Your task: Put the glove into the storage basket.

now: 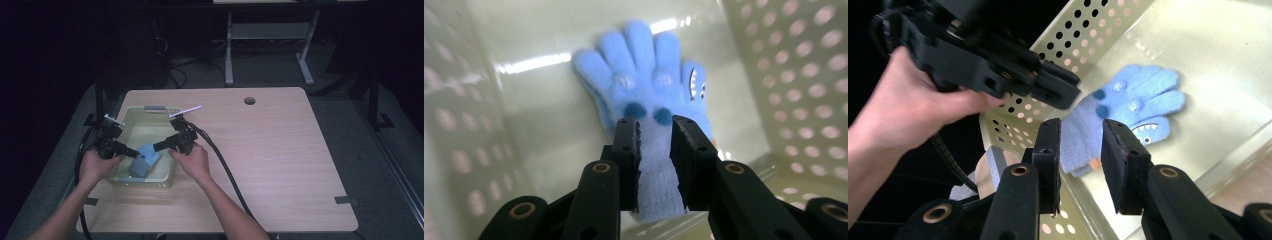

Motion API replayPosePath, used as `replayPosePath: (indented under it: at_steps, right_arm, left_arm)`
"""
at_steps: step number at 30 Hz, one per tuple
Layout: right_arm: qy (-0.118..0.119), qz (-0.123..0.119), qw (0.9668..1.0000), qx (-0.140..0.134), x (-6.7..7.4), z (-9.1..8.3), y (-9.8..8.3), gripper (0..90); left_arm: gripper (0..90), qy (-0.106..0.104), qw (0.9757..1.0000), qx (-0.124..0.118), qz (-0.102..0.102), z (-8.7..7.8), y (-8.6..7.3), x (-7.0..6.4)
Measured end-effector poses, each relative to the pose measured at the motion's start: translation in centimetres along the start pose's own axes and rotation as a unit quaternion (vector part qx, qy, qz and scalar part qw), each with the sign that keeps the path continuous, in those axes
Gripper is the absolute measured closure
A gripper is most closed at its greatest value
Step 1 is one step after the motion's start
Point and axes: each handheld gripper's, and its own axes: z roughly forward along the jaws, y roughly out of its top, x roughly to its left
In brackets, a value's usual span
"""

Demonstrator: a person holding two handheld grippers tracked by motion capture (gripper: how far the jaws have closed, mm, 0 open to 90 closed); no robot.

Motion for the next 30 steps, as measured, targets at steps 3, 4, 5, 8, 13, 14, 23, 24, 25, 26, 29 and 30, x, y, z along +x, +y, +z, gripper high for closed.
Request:
replayPosePath:
  at_steps: [3,4,5,8,13,14,23,24,25,26,29,30]
  right_arm:
    - [0.001,0.000,1.0000,-0.001,0.0,-0.2,-0.1,68.9]
    - [0.000,-0.002,1.0000,-0.002,-0.1,-0.2,-0.1,68.9]
    - [0.000,0.000,1.0000,-0.002,-0.1,-0.3,-0.1,68.9]
    - [0.002,0.003,1.0000,-0.005,-0.2,-0.5,-0.2,68.7]
    - [0.003,0.003,0.9999,-0.010,-0.3,-0.8,-0.2,68.3]
    - [0.004,0.004,0.9999,-0.011,-0.3,-0.9,-0.2,68.2]
    - [0.005,0.014,0.9996,-0.022,-1.1,-1.9,-0.6,66.2]
    - [0.005,0.014,0.9996,-0.023,-1.2,-2.1,-0.6,65.9]
    - [0.007,0.014,0.9996,-0.022,-1.2,-2.2,-0.7,65.5]
    - [0.007,0.015,0.9996,-0.022,-1.3,-2.3,-0.7,64.9]
    - [0.007,0.017,0.9995,-0.025,-1.6,-2.8,-0.8,63.3]
    - [0.006,0.018,0.9995,-0.027,-1.7,-3.0,-0.8,62.6]
  left_arm:
    - [74.2,0.020,0.9992,0.032,0.009,1.3,0.1,-0.3]
    - [74.1,0.026,0.9986,0.045,0.010,1.8,0.1,-0.4]
    - [74.1,0.032,0.9975,0.060,0.020,2.1,0.1,-0.4]
    - [74.2,0.033,0.9976,0.056,0.024,1.9,0.1,-0.5]
    - [72.3,0.016,0.9994,0.023,0.019,0.6,0.3,-0.6]
    - [71.7,0.010,0.9997,0.017,0.016,0.4,0.3,-0.6]
    - [69.9,-0.015,0.9997,-0.017,0.004,-0.7,0.4,-0.1]
    - [69.5,-0.016,0.9997,-0.021,0.005,-0.8,0.4,0.0]
    - [69.0,-0.020,0.9995,-0.025,0.000,-1.0,0.4,0.0]
    - [68.6,-0.023,0.9993,-0.030,-0.004,-1.1,0.4,0.0]
    - [67.0,-0.031,0.9986,-0.042,-0.005,-1.4,0.4,0.1]
    - [67.0,-0.031,0.9986,-0.042,-0.001,-1.5,0.4,0.2]
